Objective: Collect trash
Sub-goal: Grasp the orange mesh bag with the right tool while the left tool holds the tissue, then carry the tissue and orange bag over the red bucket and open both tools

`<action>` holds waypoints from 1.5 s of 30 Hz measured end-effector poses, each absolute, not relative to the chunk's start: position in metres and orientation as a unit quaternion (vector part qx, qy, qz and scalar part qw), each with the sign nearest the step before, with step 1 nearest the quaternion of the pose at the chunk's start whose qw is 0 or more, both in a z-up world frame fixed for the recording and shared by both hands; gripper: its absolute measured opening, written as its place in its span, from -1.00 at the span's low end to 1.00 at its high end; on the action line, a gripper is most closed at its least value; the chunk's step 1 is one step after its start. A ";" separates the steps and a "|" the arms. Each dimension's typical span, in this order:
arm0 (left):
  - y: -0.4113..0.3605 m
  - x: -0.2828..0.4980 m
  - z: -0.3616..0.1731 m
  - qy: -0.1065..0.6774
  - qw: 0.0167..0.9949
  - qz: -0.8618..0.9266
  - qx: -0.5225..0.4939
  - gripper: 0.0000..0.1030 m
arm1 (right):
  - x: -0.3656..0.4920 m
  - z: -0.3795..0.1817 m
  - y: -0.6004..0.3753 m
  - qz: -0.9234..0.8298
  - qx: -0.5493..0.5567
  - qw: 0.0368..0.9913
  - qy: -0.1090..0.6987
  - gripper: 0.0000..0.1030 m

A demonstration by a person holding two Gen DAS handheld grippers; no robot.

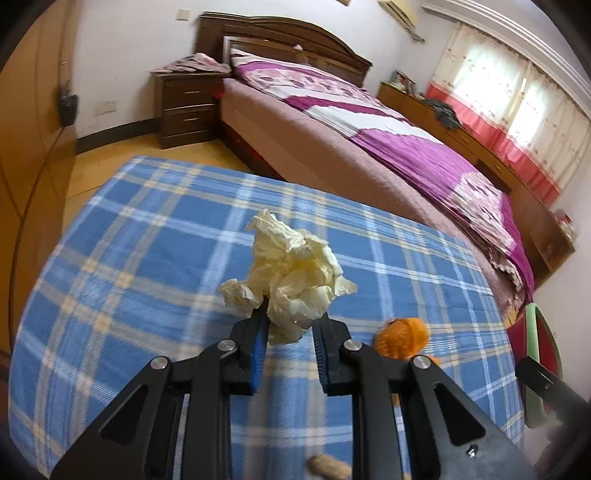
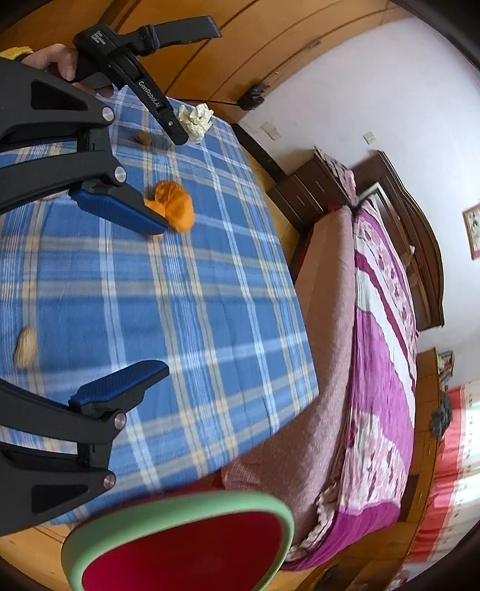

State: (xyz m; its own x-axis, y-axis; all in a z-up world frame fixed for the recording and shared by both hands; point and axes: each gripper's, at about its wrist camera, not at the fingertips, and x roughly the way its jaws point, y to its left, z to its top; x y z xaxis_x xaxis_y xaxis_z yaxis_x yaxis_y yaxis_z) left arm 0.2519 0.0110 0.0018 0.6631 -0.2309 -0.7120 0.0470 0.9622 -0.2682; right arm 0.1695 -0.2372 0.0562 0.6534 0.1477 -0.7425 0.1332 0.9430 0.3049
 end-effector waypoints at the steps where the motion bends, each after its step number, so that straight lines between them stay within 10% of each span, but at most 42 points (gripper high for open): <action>1: 0.015 0.249 0.001 0.401 0.906 -0.070 -0.117 -0.57 | 0.172 0.056 -0.232 0.009 0.165 0.894 0.417 0.42; 26: 0.042 0.241 -0.006 0.386 0.912 -0.033 -0.135 -0.57 | 0.232 0.014 -0.132 0.048 0.083 0.883 0.459 0.38; 37: 0.045 0.243 -0.010 0.388 0.911 -0.028 -0.139 -0.57 | 0.234 0.009 -0.124 0.045 0.046 0.886 0.459 -0.68; 45: 0.044 0.240 -0.009 0.383 0.913 -0.030 -0.137 -0.57 | 0.224 0.016 -0.139 0.053 0.073 0.886 0.455 -0.72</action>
